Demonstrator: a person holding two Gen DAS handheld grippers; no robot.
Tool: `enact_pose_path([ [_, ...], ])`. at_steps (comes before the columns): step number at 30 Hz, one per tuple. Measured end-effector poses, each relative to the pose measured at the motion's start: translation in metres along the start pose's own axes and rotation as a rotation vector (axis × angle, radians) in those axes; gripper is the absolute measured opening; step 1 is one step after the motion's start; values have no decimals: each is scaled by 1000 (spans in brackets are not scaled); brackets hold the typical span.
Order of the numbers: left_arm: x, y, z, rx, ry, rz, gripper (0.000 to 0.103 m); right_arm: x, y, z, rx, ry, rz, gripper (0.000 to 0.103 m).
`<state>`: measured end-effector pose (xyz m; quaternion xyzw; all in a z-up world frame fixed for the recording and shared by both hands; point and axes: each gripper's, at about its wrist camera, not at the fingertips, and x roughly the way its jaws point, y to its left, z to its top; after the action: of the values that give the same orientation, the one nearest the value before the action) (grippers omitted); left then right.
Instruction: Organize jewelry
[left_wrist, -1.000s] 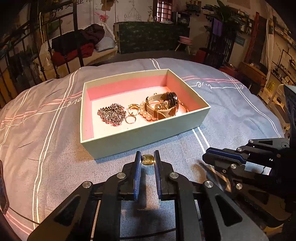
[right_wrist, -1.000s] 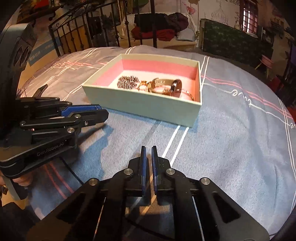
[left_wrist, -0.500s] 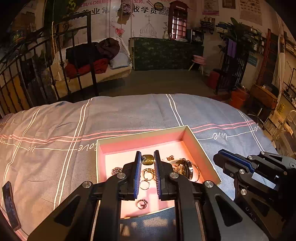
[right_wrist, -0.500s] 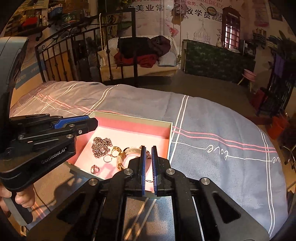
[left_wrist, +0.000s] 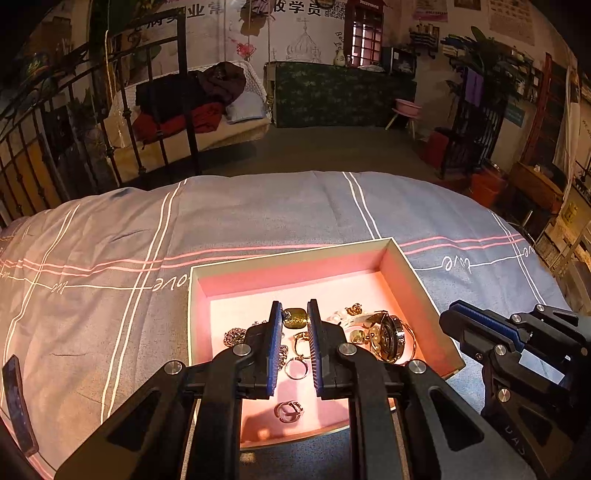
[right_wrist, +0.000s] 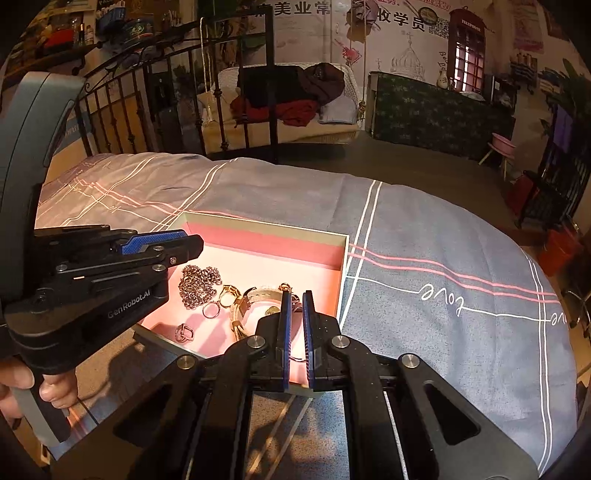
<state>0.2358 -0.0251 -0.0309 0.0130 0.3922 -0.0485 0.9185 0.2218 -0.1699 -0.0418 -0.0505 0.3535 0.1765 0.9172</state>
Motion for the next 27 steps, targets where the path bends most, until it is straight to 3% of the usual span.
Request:
enact_pose_path([
  [19,12,3,-5,-15,47,6,15,13,9,-5,-37,47,32,7],
  [20,12,4,-4,-22,57,8,30,12,9,-5,-41,49,32,13],
  [21,11,5,-4,-32,59,18,64,10,9,-6,-45,42,33,38],
  [22,7,7,-3,-45,42,36,79,7,10,-7,-50,24,25,58],
  [23,1,9,-3,-57,9,51,91,2,11,-8,-61,-5,13,92],
  [27,-9,14,0,-70,-9,56,92,-4,16,-9,-90,-43,17,95],
])
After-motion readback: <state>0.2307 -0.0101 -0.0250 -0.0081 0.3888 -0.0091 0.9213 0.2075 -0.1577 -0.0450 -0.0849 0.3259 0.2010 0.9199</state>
